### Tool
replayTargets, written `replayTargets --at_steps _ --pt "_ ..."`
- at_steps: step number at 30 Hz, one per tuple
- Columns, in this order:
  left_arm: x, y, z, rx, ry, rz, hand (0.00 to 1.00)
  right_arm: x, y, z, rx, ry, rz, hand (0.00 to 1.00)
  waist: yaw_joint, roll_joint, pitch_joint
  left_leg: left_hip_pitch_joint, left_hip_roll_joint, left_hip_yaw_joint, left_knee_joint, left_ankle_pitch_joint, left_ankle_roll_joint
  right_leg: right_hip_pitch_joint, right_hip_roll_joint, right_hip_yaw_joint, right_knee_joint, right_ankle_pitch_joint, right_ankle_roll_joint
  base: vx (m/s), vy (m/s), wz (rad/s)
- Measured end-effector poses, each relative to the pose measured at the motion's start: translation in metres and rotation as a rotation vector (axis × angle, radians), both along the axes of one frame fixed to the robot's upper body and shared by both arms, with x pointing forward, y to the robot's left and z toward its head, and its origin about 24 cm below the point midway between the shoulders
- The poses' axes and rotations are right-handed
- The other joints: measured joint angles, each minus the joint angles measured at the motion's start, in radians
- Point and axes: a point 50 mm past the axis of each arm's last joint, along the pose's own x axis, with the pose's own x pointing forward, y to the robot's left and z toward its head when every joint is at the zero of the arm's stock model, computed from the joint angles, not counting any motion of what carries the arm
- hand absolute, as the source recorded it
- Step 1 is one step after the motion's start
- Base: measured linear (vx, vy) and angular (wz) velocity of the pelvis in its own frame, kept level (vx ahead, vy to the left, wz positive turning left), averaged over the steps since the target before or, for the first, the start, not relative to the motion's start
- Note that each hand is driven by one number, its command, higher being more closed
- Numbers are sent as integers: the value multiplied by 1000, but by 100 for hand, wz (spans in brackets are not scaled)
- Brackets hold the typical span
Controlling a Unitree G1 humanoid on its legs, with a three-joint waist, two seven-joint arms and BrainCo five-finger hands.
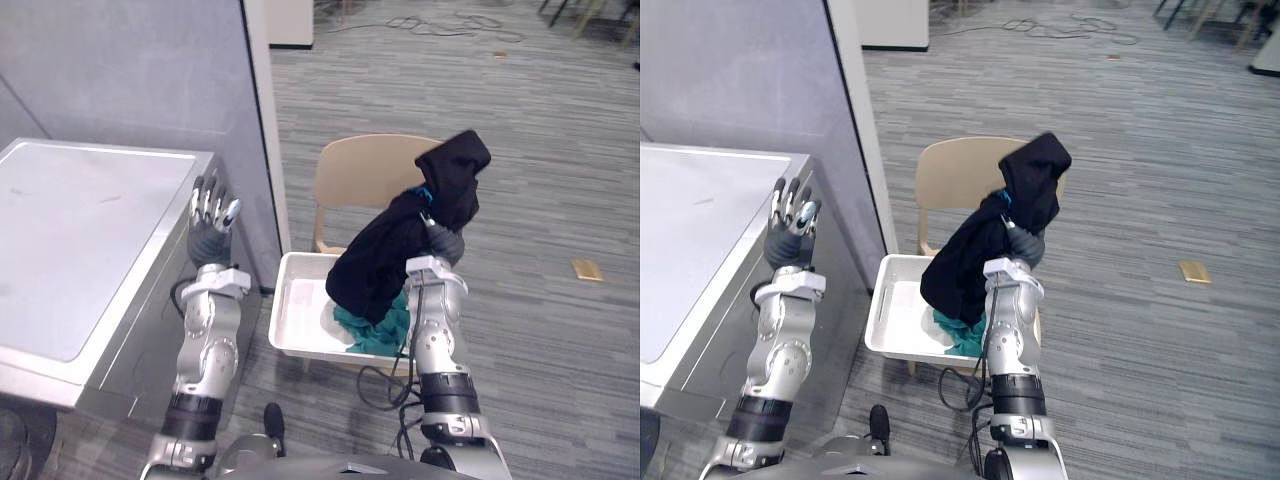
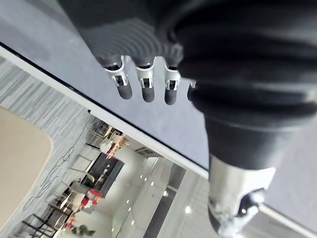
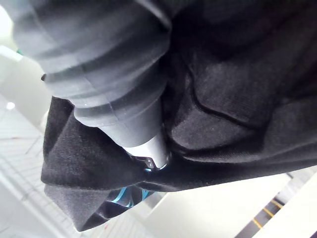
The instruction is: Pick up the laundry basket with both hands and put the clothes into the washing machine.
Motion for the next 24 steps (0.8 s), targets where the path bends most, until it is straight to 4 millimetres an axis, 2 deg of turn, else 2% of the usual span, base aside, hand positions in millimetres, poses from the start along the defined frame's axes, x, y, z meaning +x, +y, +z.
replayTargets --at_steps 2,7,9,15,22,24 --pt "13 -9 0 101 28 -22 0 4 11 8 -34 -27 61 100 -17 3 -5 17 5 17 0 0 0 13 12 24 -28 20 -3 -54 4 -38" --pt "34 -37 0 275 73 -98 0 5 35 7 -71 -17 170 100 -45 16 -18 34 17 54 -2 -1 -1 5 26 81 -55 44 -16 -69 26 -36" --pt "44 -49 1 361 86 -128 0 7 43 13 -101 -31 209 100 -51 27 -24 31 31 77 -5 -11 -14 -26 34 128 -60 62 -24 -93 34 -50" --pt "57 -62 -1 464 130 -166 0 10 43 25 -165 -78 240 100 -79 36 -29 27 43 101 -8 -20 -26 -46 48 172 -85 95 -31 -51 22 -25" --pt "62 -79 1 560 130 -190 0 6 42 36 -193 -127 251 100 -89 42 -34 19 44 112 -8 -19 -26 -55 50 182 -94 109 -23 17 1 -5" --pt "57 -94 -5 625 124 -239 0 6 43 36 -191 -127 253 100 -87 45 -36 20 43 118 -8 -18 -24 -58 50 188 -96 110 -22 46 -6 -6"
